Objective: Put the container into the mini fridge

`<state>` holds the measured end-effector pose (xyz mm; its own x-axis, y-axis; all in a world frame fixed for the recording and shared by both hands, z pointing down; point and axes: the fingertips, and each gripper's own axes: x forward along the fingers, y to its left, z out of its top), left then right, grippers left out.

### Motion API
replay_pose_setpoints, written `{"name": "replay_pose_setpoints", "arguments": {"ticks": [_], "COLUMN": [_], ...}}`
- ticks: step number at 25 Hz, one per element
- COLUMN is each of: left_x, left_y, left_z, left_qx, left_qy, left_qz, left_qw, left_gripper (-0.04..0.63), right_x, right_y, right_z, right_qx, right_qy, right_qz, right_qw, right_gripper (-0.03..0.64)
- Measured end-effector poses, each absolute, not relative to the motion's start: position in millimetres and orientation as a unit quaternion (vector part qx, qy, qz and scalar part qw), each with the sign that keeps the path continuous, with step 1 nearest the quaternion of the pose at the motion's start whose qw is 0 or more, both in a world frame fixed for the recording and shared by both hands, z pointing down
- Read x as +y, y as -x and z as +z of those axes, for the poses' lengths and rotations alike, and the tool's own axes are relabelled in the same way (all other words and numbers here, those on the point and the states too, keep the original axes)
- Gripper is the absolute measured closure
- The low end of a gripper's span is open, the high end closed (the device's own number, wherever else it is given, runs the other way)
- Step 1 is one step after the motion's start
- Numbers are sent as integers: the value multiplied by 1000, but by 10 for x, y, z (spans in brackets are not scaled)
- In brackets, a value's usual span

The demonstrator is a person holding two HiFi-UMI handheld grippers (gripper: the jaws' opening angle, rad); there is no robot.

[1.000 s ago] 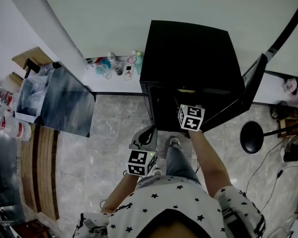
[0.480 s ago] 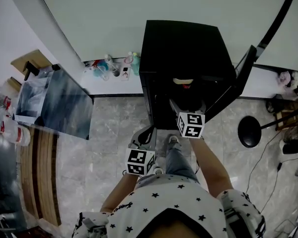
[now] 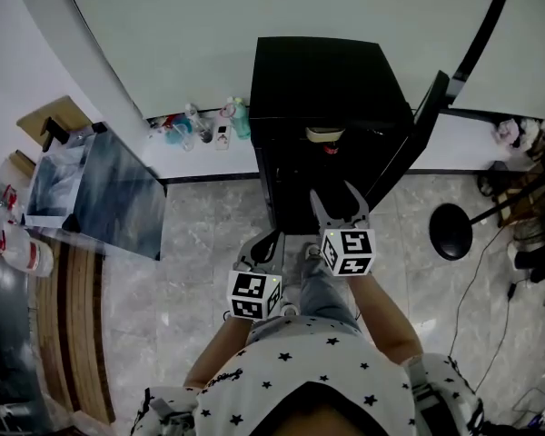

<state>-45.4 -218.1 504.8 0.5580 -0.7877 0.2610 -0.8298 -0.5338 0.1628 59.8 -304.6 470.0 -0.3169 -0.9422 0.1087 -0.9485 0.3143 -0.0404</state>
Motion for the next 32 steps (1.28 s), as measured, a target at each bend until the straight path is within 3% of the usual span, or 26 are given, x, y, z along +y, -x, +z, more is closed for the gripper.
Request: {"name": "replay_pose_setpoints", "arguments": {"ticks": [3,14,32], "left_x": [-2071,-1789,-1771], "left_y": [455,378,412], "left_z": [5030,4898,4925], "left_qx": [-462,-451,-449], "left_qy": [-874,-884,-884], "left_qz": [74,62,64], "left_qw": [132,111,111], "left_gripper": [583,583,583], "right_x": [-2800,-2119,-1992], "right_y": [-584,-547,-571], "right_z": [4604,4542,4617], "right_qx": [-812,-823,-820], "right_qy": [-582,-566,-569], "right_qz": [43,44,59], "right_qw": [21,20,31], "right_gripper": [417,603,623]}}
